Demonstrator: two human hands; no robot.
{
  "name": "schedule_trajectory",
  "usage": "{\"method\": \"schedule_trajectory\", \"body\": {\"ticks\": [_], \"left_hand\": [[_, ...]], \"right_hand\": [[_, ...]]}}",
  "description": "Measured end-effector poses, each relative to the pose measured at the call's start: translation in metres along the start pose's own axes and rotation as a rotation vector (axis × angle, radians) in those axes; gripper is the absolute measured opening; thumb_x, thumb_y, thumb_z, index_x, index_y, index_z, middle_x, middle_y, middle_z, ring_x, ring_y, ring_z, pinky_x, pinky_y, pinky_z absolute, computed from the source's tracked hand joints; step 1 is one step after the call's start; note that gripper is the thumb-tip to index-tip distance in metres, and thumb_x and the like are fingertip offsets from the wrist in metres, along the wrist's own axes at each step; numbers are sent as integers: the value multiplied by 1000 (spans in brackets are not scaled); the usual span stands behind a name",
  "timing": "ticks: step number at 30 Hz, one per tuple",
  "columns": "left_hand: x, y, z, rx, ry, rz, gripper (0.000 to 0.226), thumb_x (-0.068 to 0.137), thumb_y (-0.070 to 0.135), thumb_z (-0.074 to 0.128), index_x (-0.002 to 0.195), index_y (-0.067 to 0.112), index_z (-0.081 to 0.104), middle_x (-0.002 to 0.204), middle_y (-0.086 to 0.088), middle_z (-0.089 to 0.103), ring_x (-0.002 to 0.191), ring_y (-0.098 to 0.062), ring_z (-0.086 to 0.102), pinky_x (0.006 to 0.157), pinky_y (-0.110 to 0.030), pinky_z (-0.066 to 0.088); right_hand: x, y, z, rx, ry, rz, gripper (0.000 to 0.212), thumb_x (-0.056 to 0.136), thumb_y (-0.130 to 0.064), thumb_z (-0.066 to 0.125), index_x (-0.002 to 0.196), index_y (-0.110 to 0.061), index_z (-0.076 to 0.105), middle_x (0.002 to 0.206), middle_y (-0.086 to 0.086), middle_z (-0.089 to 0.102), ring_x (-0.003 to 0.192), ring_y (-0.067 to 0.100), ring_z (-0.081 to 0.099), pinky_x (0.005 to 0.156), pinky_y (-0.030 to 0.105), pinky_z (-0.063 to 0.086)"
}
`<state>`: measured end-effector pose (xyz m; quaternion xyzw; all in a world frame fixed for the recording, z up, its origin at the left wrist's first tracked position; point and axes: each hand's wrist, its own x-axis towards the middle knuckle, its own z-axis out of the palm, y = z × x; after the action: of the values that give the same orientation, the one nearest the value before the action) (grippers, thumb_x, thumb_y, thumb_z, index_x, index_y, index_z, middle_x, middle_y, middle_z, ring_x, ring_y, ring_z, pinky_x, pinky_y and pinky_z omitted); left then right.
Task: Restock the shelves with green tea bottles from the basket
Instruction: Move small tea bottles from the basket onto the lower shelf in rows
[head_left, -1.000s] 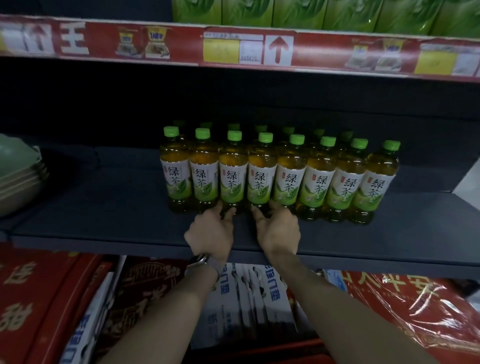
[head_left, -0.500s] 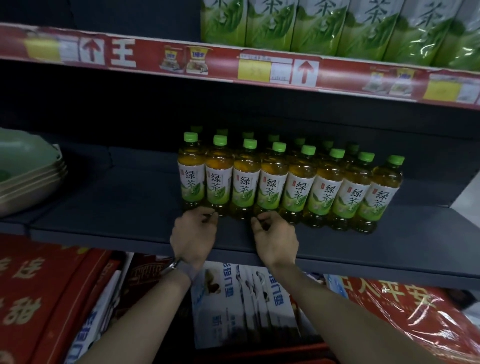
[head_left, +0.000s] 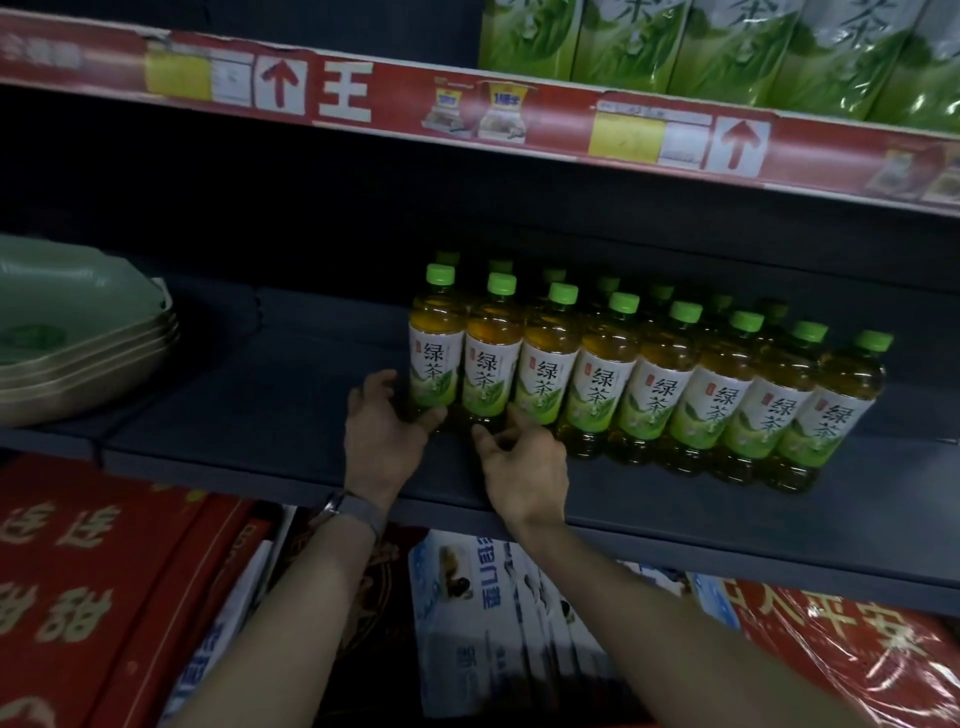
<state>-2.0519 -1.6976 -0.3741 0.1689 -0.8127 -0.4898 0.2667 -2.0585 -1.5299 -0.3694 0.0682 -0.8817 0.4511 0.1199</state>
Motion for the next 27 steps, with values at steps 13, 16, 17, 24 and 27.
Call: {"method": "schedule_trajectory", "body": {"ticks": [13,16,17,24,27], "left_hand": [[4,0,24,-59,41,59,68,82,21,89,138,14,51,130,-8,55,105,-10,50,88,-27,41],[6,-3,22,-67,37,67,68,82,21,89,139,15,52,128,-5,62,107,-10,55,88,-26,44],[7,-4,21,-72,30,63,69,82,21,90,140,16,52,126,-3,63,107,-12,57,88,-27,45],[8,-8,23,-98,28,80,70,82,20,90,141,17,53,121,5,65,110,-10,59,92,-26,48],[9,-9,23,-97,37,80,69,82,19,90,141,17,54,126,1,68,112,-11,61,92,-24,47]], "right_hand": [[9,14,21,114,143,58,21,95,-41,73,100,-23,82,78,-6,74,78,15,70,72,30,57],[7,14,21,118,152,33,22,96,-42,72,107,-26,81,83,-6,75,81,15,70,76,33,60],[6,14,21,112,152,34,22,96,-41,72,109,-26,82,84,-6,75,81,15,70,77,33,60],[8,14,22,99,139,69,27,97,-42,71,117,-28,80,89,-5,76,87,18,70,82,34,60],[8,15,24,130,136,67,30,96,-45,69,119,-28,79,87,-7,77,85,17,73,80,37,62]]}}
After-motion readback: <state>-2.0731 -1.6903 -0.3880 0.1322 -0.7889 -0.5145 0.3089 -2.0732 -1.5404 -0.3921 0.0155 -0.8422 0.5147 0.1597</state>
